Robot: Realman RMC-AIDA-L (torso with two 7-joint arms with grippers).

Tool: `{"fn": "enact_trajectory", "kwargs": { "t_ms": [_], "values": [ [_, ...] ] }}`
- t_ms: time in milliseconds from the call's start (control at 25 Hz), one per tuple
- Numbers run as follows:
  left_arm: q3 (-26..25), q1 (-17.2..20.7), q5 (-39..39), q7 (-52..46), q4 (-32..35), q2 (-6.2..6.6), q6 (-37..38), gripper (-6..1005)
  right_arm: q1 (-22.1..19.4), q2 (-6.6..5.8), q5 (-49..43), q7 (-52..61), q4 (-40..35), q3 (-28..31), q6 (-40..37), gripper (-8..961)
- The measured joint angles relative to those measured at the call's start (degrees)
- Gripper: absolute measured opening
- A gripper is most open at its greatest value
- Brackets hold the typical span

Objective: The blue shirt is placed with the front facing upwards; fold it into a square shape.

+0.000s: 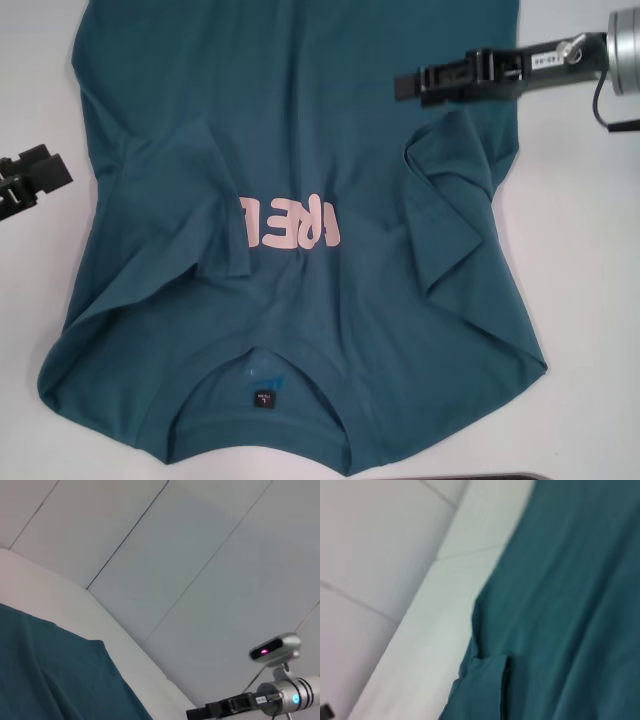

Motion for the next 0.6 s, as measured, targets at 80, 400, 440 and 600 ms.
{"fn": "enact_trajectory", "kwargs": {
  "t_ms": [80,400,440,600],
  "values": [
    [0.0,-0.1,0.0,-0.8,0.0,0.18,0.0,735,-0.1,-0.08,0.0,-4.0,-2.1,-0.2,-1.1,516],
    [0.0,0.0,-1.7,-3.0,-0.2,0.93,0.1,735,-1.2,-2.48,-2.2,-9.9,-8.5,-0.4,-5.1,707],
    [0.0,0.1,-1.8,-3.3,-0.2,1.06,0.2,735,-0.8,-3.04,-3.5,-8.8,-8.7,-0.5,-5.7,710],
    [0.0,0.2,-2.1,-6.5,-0.2,1.99,0.2,735,1.0,-4.25,-10.3,-3.3,-8.8,-1.3,-9.9,721]
  ]
}}
